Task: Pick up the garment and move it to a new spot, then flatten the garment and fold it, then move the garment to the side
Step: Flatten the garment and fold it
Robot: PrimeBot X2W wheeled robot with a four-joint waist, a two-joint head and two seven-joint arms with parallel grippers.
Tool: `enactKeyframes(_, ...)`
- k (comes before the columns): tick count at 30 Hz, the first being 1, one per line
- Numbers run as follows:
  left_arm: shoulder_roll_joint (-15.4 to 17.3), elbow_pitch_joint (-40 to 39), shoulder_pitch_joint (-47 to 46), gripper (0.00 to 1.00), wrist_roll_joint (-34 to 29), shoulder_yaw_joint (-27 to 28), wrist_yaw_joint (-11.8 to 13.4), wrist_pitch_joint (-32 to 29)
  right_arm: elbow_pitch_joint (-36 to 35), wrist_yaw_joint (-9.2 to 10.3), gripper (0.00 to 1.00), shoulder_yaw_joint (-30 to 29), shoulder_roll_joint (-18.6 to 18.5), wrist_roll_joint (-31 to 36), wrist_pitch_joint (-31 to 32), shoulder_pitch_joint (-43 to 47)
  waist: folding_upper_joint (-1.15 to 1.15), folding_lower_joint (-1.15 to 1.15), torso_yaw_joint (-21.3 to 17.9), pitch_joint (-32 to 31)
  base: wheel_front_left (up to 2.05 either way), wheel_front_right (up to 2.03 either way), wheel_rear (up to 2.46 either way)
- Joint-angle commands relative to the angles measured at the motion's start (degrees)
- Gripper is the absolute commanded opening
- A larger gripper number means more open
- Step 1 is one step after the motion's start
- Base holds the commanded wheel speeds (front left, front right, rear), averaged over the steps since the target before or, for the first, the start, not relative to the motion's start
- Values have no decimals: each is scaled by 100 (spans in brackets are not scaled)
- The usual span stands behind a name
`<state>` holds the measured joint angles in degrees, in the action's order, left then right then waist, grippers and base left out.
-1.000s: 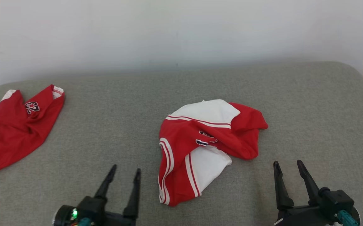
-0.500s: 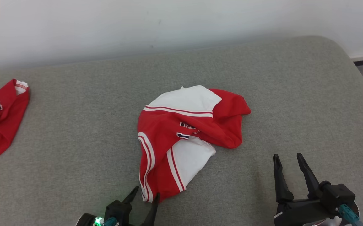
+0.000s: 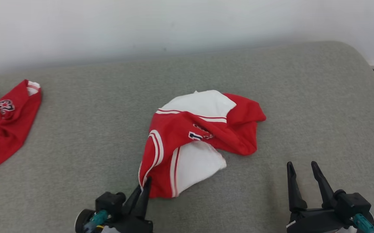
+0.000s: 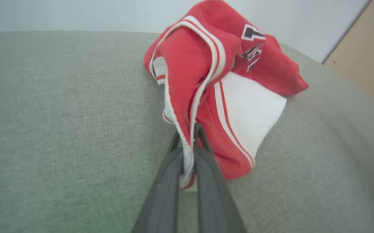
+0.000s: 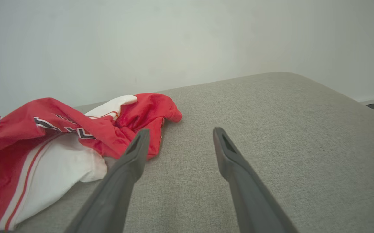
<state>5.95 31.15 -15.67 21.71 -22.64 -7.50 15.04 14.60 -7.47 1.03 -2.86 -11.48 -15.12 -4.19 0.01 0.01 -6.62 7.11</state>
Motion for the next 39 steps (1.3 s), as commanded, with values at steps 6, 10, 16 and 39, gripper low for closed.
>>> enactKeyframes(6, 382, -547, 537, 0, 126, 343, 54, 20, 37, -5, 100, -18, -5, 22, -5, 161, -1, -1, 675, -360, 0, 0, 0)
enactKeyframes(10, 727, -878, 861, 0, 213, 592, 222, -33, 64, -5, 100, -29, -4, 29, -5, 174, -1, -1, 841, -414, 0, 0, 0)
enactKeyframes(16, 1005, -1109, 1276, 37, 305, 821, 469, -198, 114, -5, 100, 2, -5, 25, -5, 179, -1, -1, 857, -438, 0, 0, 0)
enactKeyframes(39, 427, -2969, 1880, 100, -356, 1977, 698, 19, 201, -5, 100, 7, -5, 2, -5, 276, -1, -1, 892, -725, 0, 0, 0)
